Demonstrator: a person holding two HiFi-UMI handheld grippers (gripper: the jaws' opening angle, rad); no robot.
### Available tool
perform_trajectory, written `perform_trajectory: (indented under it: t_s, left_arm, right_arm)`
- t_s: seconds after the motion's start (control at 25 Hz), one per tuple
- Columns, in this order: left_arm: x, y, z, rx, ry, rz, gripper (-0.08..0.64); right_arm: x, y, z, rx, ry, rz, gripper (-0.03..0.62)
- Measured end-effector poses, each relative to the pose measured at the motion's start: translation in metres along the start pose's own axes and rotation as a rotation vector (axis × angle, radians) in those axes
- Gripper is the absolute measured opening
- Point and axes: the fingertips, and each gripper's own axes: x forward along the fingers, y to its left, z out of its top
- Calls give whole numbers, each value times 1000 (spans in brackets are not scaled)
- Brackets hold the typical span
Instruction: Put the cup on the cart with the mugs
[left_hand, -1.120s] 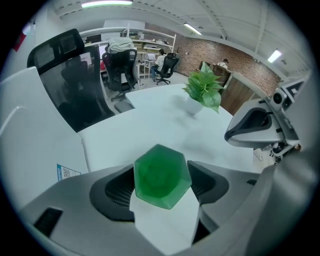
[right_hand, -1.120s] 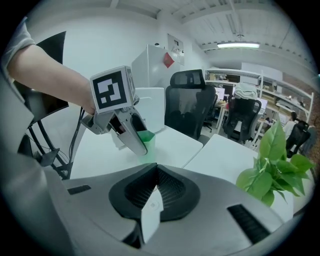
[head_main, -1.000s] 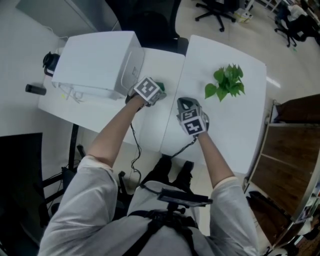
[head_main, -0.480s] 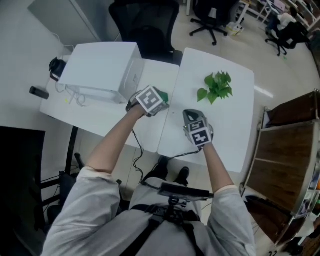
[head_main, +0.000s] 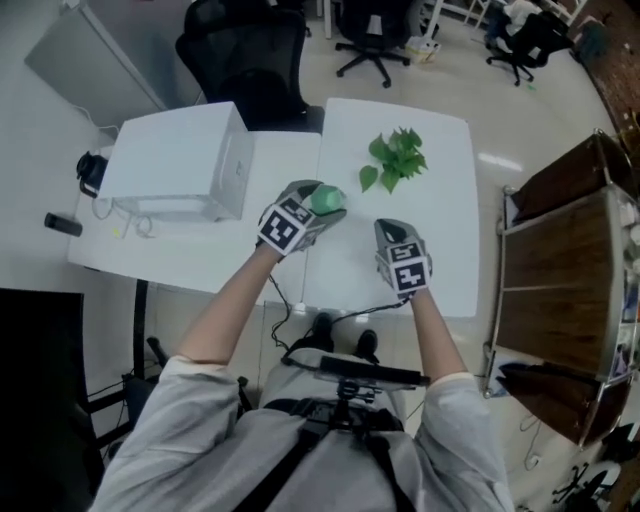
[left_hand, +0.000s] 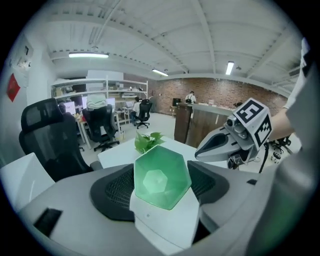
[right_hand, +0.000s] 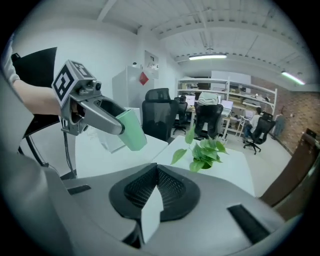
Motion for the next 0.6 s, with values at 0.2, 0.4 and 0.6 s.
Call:
perform_trajectory:
  t_s: [0.2, 0.4, 0.6]
  left_arm:
    - [8, -26, 21, 6, -134, -14, 333]
    - [23, -67, 38, 56, -178, -99, 333]
    - [48, -120, 56, 100, -186, -191, 331]
  right_arm:
    - [-35, -29, -16, 83, -27, -104, 9]
    - [-81, -63, -49, 190, -39, -228, 9]
    - [-127, -100, -96, 297, -32, -348, 9]
